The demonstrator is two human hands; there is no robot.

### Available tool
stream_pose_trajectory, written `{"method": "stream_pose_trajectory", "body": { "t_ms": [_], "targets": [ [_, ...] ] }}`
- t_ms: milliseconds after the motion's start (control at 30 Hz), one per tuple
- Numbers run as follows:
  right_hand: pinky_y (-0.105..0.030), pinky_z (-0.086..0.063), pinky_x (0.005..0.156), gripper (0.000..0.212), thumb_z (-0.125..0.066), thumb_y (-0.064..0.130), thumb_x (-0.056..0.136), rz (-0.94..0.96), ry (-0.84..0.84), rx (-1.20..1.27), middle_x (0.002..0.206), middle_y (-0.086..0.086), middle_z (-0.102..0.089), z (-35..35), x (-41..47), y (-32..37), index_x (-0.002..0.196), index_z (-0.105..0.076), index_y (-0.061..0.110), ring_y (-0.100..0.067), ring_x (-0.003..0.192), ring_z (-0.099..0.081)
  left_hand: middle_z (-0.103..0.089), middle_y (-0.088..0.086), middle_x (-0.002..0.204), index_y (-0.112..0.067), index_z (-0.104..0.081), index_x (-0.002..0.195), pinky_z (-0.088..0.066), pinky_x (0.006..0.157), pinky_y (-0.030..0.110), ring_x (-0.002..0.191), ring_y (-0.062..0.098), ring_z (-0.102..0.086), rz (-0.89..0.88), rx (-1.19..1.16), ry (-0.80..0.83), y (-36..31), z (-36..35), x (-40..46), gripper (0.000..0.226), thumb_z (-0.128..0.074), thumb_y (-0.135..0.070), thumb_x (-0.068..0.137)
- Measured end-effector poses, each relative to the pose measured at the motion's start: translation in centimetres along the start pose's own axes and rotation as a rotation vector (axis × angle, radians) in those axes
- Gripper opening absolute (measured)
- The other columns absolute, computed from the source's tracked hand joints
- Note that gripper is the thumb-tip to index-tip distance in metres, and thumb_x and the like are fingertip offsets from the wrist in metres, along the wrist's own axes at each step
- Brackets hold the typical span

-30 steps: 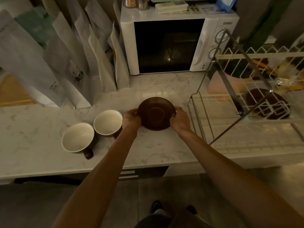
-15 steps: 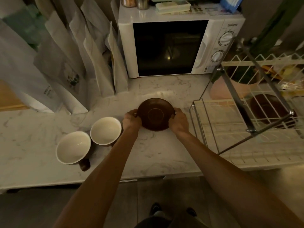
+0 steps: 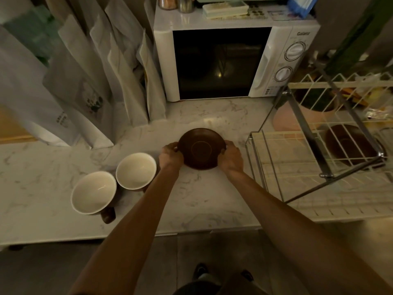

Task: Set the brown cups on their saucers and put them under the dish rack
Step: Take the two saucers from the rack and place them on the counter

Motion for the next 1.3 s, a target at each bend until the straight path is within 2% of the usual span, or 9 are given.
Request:
{"method": "stream_pose_trajectory", "body": {
  "t_ms": [200, 367, 467, 633, 833, 900, 1033, 1167, 1300],
  "targets": [
    [-0.041, -0.047, 0.091, 0.044, -0.042, 0.019, 0.097, 0.020, 0.005, -0.069, 0.134, -0.018, -0.052, 0.3, -0.3, 0.1, 0.141, -0.042, 0.015, -0.038, 0.114, -0.057, -0.057, 0.016, 0.135, -0.009, -0.043, 0.142, -0.047, 0.103, 0.044, 0.120, 0.033, -0.057, 0.005, 0.012, 0.040, -0.3, -0.4, -1.3, 0.052, -0.052, -0.017, 0.092],
    [-0.040, -0.045, 0.077, 0.045, -0.040, 0.028, 0.101, 0.038, -0.075, -0.168, 0.140, -0.020, -0.039, 1.9, -1.6, 0.8, 0.143, -0.034, 0.013, -0.039, 0.109, -0.059, -0.058, 0.017, 0.134, -0.012, -0.037, 0.145, -0.049, 0.098, 0.048, 0.116, 0.037, -0.059, -0.051, 0.112, 0.062, -0.6, -0.1, -2.6, 0.063, -0.052, -0.030, 0.087],
    [-0.035, -0.043, 0.069, 0.046, -0.041, 0.031, 0.101, 0.160, -0.173, -0.197, 0.137, -0.018, -0.040, 3.3, -3.1, 2.3, 0.143, -0.034, 0.014, -0.034, 0.105, -0.060, -0.058, 0.018, 0.133, -0.011, -0.034, 0.146, -0.046, 0.101, 0.045, 0.118, 0.038, -0.057, -0.117, 0.254, 0.007, -1.0, 0.4, -4.3, 0.062, -0.052, -0.030, 0.090],
    [-0.034, -0.047, 0.072, 0.043, -0.040, 0.033, 0.101, 0.370, -0.176, -0.262, 0.131, -0.012, -0.046, 3.9, -6.0, 4.6, 0.141, -0.040, 0.019, -0.028, 0.108, -0.059, -0.054, 0.017, 0.137, -0.015, -0.035, 0.146, -0.041, 0.100, 0.043, 0.125, 0.037, -0.051, -0.244, 0.475, -0.035, -2.7, 1.2, -7.7, 0.057, -0.049, -0.033, 0.094],
    [-0.036, -0.050, 0.085, 0.032, -0.044, 0.032, 0.100, 0.634, 0.021, -0.351, 0.127, -0.006, -0.058, 3.7, -10.3, 5.8, 0.127, -0.056, 0.021, -0.025, 0.111, -0.060, -0.056, 0.011, 0.138, -0.019, -0.044, 0.141, -0.042, 0.102, 0.039, 0.125, 0.028, -0.054, -0.485, 0.848, 0.099, -3.5, 0.6, -13.5, 0.050, -0.049, -0.039, 0.095],
    [-0.033, -0.047, 0.085, 0.034, -0.044, 0.033, 0.100, 0.733, 0.178, -0.435, 0.128, -0.006, -0.058, 3.5, -12.5, 5.5, 0.130, -0.055, 0.021, -0.023, 0.113, -0.058, -0.053, 0.009, 0.142, -0.020, -0.039, 0.144, -0.039, 0.105, 0.036, 0.128, 0.024, -0.051, -0.561, 0.968, 0.224, -3.0, -0.4, -16.1, 0.052, -0.045, -0.042, 0.097],
    [-0.035, -0.044, 0.092, 0.042, -0.050, 0.036, 0.097, 0.801, 0.494, -0.664, 0.139, -0.003, -0.054, 3.2, -16.4, 2.6, 0.138, -0.047, 0.027, -0.021, 0.123, -0.052, -0.037, 0.001, 0.154, -0.029, -0.028, 0.149, -0.031, 0.112, 0.035, 0.138, 0.020, -0.038, -0.514, 1.130, 0.560, 0.6, -2.3, -20.8, 0.058, -0.044, -0.046, 0.096],
    [-0.033, -0.045, 0.087, 0.043, -0.051, 0.037, 0.097, 0.805, 0.546, -0.720, 0.136, -0.002, -0.057, 5.3, -18.3, 0.0, 0.138, -0.046, 0.030, -0.018, 0.119, -0.054, -0.034, -0.001, 0.155, -0.033, -0.025, 0.149, -0.028, 0.113, 0.037, 0.140, 0.020, -0.035, -0.455, 1.181, 0.600, 1.2, -4.2, -24.4, 0.058, -0.045, -0.046, 0.096],
    [-0.033, -0.045, 0.088, 0.044, -0.053, 0.035, 0.096, 0.787, 0.571, -0.740, 0.136, -0.001, -0.057, 8.1, -19.8, -2.4, 0.139, -0.046, 0.031, -0.018, 0.118, -0.054, -0.039, 0.000, 0.152, -0.031, -0.027, 0.148, -0.032, 0.110, 0.037, 0.136, 0.020, -0.040, -0.514, 1.173, 0.598, -0.4, -7.0, -28.0, 0.057, -0.047, -0.045, 0.096]
  ]
}}
Point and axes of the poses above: each hand's wrist, its own x-axis towards the middle knuckle, its own z-axis out of the back of the hand, y = z × x, the point moved 10 cm from there along x, towards the middle knuckle
